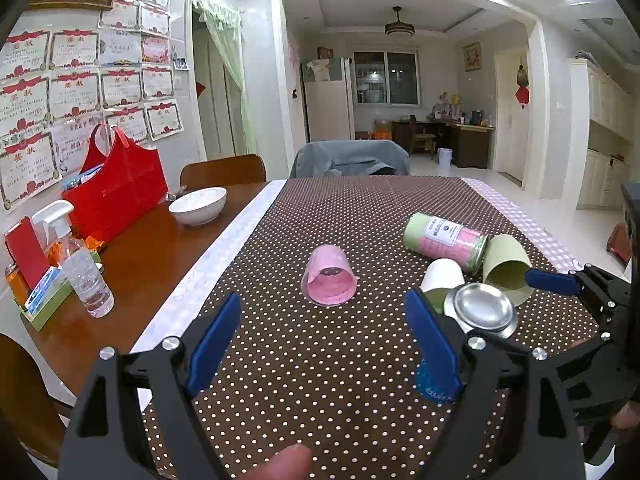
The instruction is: Flip cup upside down
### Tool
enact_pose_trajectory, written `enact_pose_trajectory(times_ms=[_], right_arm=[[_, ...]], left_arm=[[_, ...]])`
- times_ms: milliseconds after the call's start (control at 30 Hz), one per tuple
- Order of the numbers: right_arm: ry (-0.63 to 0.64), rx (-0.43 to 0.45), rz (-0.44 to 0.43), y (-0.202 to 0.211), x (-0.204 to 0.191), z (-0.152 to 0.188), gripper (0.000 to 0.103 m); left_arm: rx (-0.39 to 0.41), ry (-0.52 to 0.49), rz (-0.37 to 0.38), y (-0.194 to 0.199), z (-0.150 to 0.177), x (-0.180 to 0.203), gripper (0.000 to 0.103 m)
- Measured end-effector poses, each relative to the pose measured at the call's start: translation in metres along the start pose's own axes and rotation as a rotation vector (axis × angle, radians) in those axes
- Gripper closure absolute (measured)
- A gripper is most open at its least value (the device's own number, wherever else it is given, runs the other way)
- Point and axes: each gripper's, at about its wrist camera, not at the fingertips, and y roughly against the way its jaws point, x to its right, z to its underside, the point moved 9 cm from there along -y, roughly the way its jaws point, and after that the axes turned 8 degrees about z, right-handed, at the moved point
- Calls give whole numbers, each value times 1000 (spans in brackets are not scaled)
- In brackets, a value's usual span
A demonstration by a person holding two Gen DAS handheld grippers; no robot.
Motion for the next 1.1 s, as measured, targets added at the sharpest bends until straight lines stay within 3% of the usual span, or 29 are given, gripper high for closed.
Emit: enact_pose_trajectory(times_ms=[467, 600, 1100], right_arm=[[-126, 106, 12, 51, 34, -26, 6], [-150, 101, 12, 62, 37, -26, 6], [-185, 160, 151, 114, 53, -30, 6]], left_arm=[[82, -26, 12, 33, -24, 22, 20], [95, -25, 20, 38, -28, 26, 20], [147, -13, 62, 70, -27, 43, 20]])
